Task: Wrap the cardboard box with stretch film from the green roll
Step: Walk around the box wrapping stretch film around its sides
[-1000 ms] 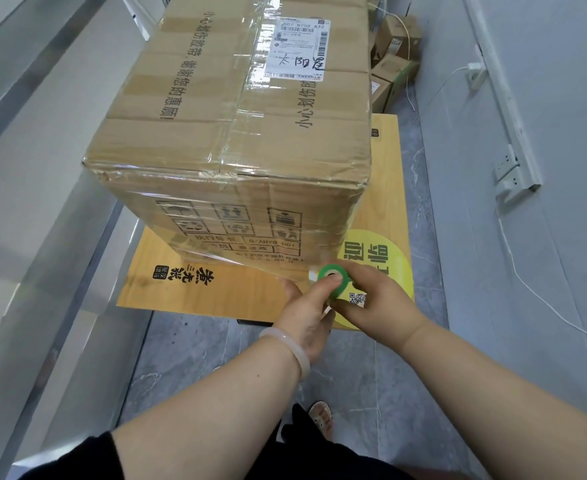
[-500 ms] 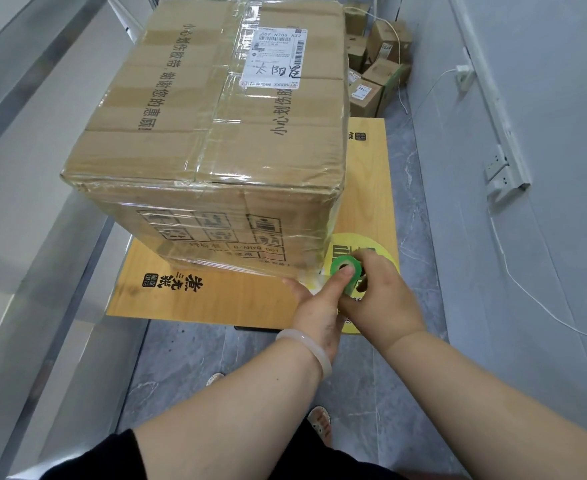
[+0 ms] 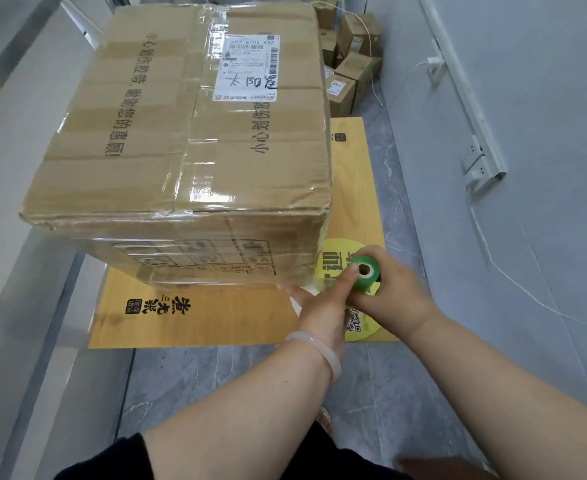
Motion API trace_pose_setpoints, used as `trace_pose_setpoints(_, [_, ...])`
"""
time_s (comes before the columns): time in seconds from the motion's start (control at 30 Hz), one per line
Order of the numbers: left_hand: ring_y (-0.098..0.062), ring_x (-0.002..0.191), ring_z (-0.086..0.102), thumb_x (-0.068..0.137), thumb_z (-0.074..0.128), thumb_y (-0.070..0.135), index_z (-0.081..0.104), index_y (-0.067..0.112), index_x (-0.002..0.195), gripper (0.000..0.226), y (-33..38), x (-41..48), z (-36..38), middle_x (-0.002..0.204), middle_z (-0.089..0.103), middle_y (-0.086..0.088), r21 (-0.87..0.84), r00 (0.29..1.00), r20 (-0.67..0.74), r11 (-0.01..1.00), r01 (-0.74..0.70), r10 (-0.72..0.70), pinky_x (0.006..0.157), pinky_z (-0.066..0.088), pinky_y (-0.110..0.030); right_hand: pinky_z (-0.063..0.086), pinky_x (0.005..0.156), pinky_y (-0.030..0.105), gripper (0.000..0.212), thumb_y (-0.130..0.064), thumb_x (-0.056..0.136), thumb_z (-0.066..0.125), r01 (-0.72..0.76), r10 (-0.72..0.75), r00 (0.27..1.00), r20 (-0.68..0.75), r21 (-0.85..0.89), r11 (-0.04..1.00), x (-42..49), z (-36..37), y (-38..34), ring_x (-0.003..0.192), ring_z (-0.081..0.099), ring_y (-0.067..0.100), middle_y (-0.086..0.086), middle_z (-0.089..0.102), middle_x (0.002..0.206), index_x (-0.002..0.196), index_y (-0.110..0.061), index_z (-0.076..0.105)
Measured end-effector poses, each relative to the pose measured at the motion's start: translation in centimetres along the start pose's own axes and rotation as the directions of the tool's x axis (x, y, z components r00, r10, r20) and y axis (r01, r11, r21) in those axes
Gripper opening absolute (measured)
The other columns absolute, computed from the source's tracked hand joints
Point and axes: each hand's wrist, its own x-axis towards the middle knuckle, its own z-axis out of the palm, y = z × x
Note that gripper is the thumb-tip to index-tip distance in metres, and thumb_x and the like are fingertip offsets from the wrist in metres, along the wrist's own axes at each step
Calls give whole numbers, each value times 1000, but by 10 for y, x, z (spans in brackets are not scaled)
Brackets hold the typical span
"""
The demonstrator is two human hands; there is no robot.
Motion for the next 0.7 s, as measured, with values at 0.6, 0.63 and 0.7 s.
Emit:
trace_pose_setpoints(0.6, [-10,127,52,40,78,70,60,26,130,102,-1,14,20,133,63,9,91,986,40,984,155,-160,99,44,-30,48,72,34,32,-35,72,67,79,-35,979,202,-213,974,46,-20,4,85,55,18,-6,56,97,100,-31,52])
trace_pose_setpoints(0.63, [-8,126,53,42,78,70,60,27,130,100,-1,15,23,132,63,10,80,989,24,986,147,-149,97,44,-29,50,73,36,34,-36,71,67,100,-50,973,225,-220,970,50,-21,4,86,56,19,-6,56,98,101,-31,52])
trace_pose_setpoints(0.7, [-5,122,54,43,77,70,61,27,130,99,-1,16,28,130,65,11,62,991,0,989,134,-135,93,43,-28,49,72,35,35,-38,71,67,132,-70,963,261,-228,965,57,-24,4,86,57,19,-7,56,98,102,-30,52])
